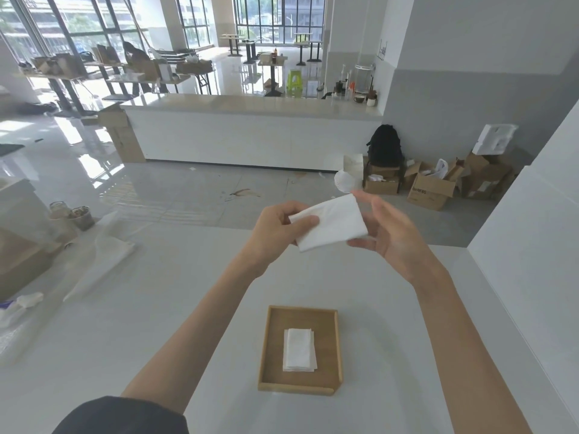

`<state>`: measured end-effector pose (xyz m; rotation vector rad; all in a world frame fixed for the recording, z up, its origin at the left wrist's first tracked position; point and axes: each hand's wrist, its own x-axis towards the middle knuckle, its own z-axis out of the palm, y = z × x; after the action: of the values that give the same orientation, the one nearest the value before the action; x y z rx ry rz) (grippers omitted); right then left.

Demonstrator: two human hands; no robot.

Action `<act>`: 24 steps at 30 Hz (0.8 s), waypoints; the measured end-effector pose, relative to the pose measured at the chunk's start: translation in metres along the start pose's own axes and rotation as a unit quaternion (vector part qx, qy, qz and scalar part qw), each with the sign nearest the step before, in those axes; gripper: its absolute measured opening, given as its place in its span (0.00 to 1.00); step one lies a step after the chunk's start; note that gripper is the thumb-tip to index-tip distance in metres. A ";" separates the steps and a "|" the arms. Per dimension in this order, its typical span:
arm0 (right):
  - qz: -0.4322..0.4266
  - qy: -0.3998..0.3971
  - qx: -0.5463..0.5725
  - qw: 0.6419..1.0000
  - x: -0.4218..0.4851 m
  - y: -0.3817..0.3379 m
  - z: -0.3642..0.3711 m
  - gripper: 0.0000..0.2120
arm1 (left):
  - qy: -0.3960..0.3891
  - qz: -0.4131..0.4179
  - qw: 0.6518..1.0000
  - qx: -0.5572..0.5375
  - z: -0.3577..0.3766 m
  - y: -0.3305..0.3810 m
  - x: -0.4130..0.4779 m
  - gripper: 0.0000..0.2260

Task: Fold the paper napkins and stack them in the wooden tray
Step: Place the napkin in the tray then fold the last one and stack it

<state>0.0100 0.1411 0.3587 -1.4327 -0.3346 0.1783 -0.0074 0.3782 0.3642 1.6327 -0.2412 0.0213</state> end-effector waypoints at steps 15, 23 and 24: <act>-0.061 -0.078 -0.392 0.915 -0.007 -0.050 0.057 0.13 | -0.139 -0.075 0.951 -0.264 0.025 -0.023 -0.082 0.15; -0.131 -0.164 -0.580 0.787 -0.050 0.022 0.078 0.30 | -0.142 -0.128 0.925 -0.329 0.001 -0.038 -0.118 0.16; -0.131 -0.139 -0.602 0.776 -0.049 0.024 0.080 0.33 | -0.144 -0.130 0.923 -0.334 -0.001 -0.040 -0.120 0.16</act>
<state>-0.0605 0.2039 0.3370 -2.6125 -1.0078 -0.0985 -0.1178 0.3982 0.3058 0.9668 -0.2210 -0.4627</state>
